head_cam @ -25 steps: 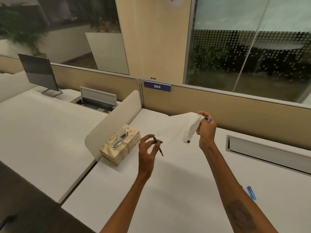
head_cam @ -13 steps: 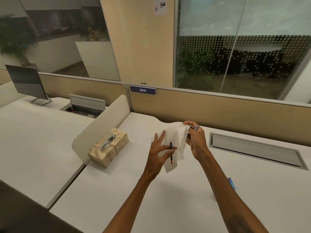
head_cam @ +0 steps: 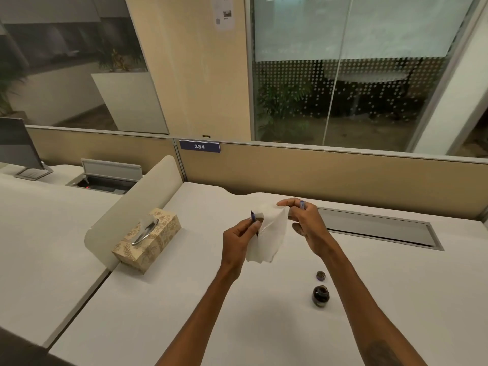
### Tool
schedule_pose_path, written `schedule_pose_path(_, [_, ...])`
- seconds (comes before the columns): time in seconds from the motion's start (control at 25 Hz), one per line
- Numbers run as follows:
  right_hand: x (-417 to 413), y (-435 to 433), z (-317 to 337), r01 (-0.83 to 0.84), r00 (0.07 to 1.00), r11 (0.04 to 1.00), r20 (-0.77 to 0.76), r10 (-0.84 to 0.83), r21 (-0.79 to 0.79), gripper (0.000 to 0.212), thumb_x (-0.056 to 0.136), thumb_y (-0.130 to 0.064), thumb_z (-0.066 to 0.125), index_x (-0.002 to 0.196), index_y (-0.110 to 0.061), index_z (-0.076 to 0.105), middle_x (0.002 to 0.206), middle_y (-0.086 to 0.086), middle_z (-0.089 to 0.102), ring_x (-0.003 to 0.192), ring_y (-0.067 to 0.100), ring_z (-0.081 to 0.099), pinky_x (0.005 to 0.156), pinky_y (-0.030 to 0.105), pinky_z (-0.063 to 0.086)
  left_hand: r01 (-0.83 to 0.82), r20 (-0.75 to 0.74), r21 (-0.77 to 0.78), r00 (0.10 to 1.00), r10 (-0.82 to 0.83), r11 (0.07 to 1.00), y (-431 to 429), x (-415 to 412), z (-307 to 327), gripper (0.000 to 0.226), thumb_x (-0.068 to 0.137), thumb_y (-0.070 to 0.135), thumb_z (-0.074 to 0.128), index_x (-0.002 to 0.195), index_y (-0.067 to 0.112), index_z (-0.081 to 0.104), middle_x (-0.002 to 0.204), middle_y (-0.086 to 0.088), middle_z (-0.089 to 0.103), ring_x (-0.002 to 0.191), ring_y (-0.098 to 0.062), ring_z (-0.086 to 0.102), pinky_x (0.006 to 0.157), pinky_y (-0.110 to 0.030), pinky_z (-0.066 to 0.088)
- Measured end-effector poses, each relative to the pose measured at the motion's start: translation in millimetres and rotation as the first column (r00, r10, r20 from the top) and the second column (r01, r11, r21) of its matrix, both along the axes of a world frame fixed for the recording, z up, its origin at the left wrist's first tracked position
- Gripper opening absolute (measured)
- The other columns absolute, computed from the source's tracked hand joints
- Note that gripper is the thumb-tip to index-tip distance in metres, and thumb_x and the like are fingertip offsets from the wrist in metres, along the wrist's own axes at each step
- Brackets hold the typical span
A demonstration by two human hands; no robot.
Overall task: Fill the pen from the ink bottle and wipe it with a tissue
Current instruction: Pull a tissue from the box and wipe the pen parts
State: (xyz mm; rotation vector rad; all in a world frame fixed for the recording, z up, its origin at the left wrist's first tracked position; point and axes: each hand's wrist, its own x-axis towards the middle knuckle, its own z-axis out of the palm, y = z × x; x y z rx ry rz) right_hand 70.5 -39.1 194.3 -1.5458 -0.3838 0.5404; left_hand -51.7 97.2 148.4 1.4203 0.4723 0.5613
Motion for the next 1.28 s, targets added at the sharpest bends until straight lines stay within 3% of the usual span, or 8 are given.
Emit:
schedule_pose_path(0.12, [5.6,-20.6,0.9,-0.082,0.993,0.994,0.081,0.088,-0.079,0.03,0.095,-0.017,0.046,0.095,-0.016,0.076,0.099,0.0,0.075,0.087,0.008,0.068,0.062,0.026,0.03,0.001,-0.02,-0.053,1.0,-0.003,0.999,-7.6,8.6,1.3,0.019,0.091,0.02,0.07,0.106,0.031,0.074,0.103,0.011,0.078,0.095,-0.012,0.069,0.087,-0.031,0.057])
schedule_pose_path(0.24, [13.7,-36.5,-1.0,-0.1,0.962,0.986,0.241,0.129,-0.131,0.018,0.086,-0.03,0.073,0.089,-0.013,0.077,0.084,0.0,0.075,0.068,0.003,0.064,0.065,0.02,0.048,-0.001,-0.05,-0.057,0.999,-0.002,0.998,-19.7,16.4,-1.2,0.022,0.091,0.02,0.071,0.112,0.022,0.075,0.105,0.004,0.078,0.099,-0.02,0.072,0.089,-0.037,0.058])
schedule_pose_path(0.44, [23.1,-57.8,-13.4,-0.103,0.906,0.957,0.37,0.203,-0.273,0.034,0.072,-0.026,0.086,0.099,-0.023,0.067,0.083,0.001,0.072,0.076,0.013,0.068,0.076,0.034,0.059,0.065,-0.069,-0.1,0.995,-0.072,0.993,-53.4,27.1,4.3,0.03,0.09,0.024,0.072,0.116,0.012,0.075,0.104,-0.005,0.078,0.091,-0.022,0.073,0.081,-0.037,0.06])
schedule_pose_path(0.52, [22.8,-68.8,-17.5,-0.11,0.906,0.945,0.361,0.223,-0.307,0.048,0.074,-0.032,0.084,0.116,-0.032,0.062,0.091,0.0,0.07,0.087,0.016,0.066,0.084,0.034,0.056,0.085,-0.075,-0.099,0.993,-0.092,0.991,-67.5,30.5,5.9,0.028,0.09,0.025,0.072,0.115,0.014,0.075,0.102,-0.003,0.079,0.088,-0.018,0.073,0.079,-0.036,0.06])
schedule_pose_path(0.64, [23.0,-88.9,-25.2,-0.154,0.936,0.944,0.263,0.234,-0.293,0.046,0.08,-0.038,0.079,0.122,-0.025,0.065,0.108,-0.003,0.07,0.102,0.015,0.064,0.093,0.032,0.051,0.119,-0.071,-0.126,0.989,-0.128,0.985,-83.2,33.8,8.7,0.026,0.091,0.023,0.071,0.115,0.014,0.075,0.103,-0.003,0.079,0.088,-0.018,0.073,0.081,-0.039,0.06])
schedule_pose_path(0.88, [19.6,-122.2,-28.6,-0.165,0.971,0.972,0.145,0.19,-0.167,0.015,0.09,-0.025,0.07,0.104,-0.023,0.067,0.092,-0.004,0.073,0.078,0.007,0.067,0.063,0.014,0.052,0.301,-0.091,-0.066,0.948,-0.306,0.951,-95.3,39.6,14.6,0.03,0.09,0.02,0.071,0.116,0.006,0.074,0.109,-0.008,0.077,0.1,-0.02,0.072,0.092,-0.034,0.058])
schedule_pose_path(1.08, [25.0,-136.4,-28.6,-0.066,0.993,0.986,0.088,0.081,-0.152,0.014,0.095,-0.035,0.061,0.108,-0.031,0.064,0.1,-0.001,0.069,0.086,0.015,0.065,0.067,0.022,0.054,0.3,-0.051,-0.048,0.952,-0.302,0.953,-93.9,44.2,18.4,0.031,0.093,0.021,0.067,0.119,0.006,0.072,0.116,-0.003,0.076,0.111,-0.02,0.071,0.097,-0.033,0.056])
schedule_pose_path(1.28, [31.7,-137.7,-29.6,0.103,0.994,0.995,0.044,-0.103,-0.004,0.022,0.097,-0.031,0.061,0.118,-0.026,0.063,0.11,0.002,0.069,0.094,0.018,0.066,0.069,0.027,0.057,0.287,-0.019,-0.036,0.957,-0.288,0.957,-87.0,53.7,22.8,0.029,0.094,0.019,0.067,0.118,0.005,0.073,0.115,-0.003,0.076,0.103,-0.024,0.074,0.097,-0.035,0.056])
